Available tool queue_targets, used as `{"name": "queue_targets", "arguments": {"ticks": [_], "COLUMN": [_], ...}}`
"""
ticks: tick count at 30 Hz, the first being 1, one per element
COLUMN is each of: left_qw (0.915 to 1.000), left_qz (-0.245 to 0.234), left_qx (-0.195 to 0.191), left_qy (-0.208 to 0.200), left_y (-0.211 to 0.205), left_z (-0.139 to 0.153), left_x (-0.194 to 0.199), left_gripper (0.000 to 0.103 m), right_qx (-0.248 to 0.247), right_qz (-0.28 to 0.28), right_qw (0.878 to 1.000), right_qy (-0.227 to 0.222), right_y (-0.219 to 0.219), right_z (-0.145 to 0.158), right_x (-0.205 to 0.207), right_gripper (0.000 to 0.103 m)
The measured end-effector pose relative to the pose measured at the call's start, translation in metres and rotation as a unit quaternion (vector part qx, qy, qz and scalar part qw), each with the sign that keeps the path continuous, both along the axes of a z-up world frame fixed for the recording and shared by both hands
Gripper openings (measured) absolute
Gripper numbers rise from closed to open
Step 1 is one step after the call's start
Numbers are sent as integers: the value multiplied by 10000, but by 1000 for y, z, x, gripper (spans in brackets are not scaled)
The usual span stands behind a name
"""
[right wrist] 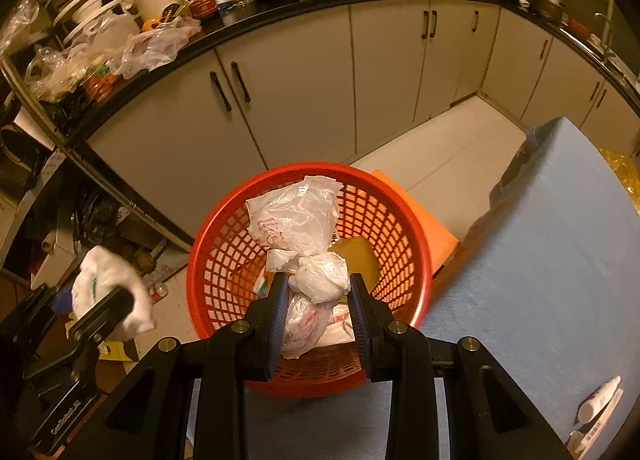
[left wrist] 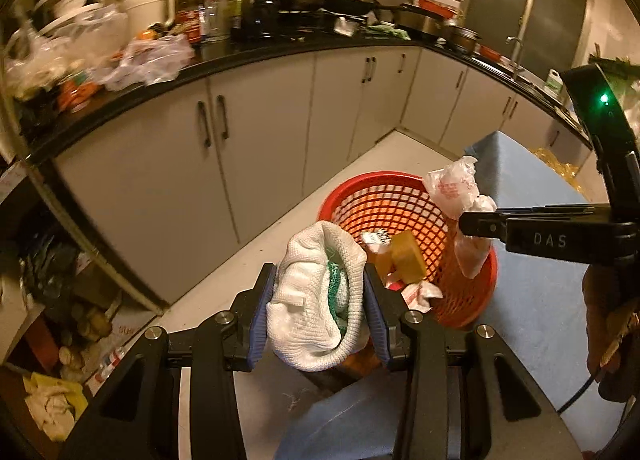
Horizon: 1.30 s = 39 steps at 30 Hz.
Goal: Collect trash
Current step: 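Open the left tool to drop the cloth while the right tool releases the bag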
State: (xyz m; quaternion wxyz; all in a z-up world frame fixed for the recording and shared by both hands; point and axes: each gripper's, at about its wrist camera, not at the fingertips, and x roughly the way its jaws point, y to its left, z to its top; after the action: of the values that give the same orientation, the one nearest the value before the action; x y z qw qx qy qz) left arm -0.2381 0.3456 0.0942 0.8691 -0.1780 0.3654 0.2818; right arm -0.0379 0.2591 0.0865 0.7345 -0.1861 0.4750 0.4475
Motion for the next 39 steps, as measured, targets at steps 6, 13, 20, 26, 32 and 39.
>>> {"name": "queue_targets", "arguments": {"ticks": [6,13,20,26,32,39], "left_qw": [9995,9991,9982,9981,9989,9998], "left_qz": [298,431,587,608,450,126], "left_qx": [-58,25,11,23,45,-26], "left_qy": [-57,-20,92,96,138,166], "left_y": [-4,-16,-18,-20,-24,-24], "left_z": [0,-2,-10,-10,-10,-11], "left_x": [-25,-42,-55,-53,-35,-11], "left_gripper": [41,41,41,41,41,41], "right_qx": [-81,-198,-243,-239,-219,-58], "right_qz": [60,109,306,360,315,93], "right_qw": [9999,9997,9992,9990,9993,9999], "right_qy": [97,51,-84,-55,-28,65], "right_y": [1,5,30,40,35,20], "right_z": [-4,-11,-15,-19,-20,-17], "right_x": [-10,-14,-21,-19,-10,9], "right_gripper": [32,32,32,32,32,32]}}
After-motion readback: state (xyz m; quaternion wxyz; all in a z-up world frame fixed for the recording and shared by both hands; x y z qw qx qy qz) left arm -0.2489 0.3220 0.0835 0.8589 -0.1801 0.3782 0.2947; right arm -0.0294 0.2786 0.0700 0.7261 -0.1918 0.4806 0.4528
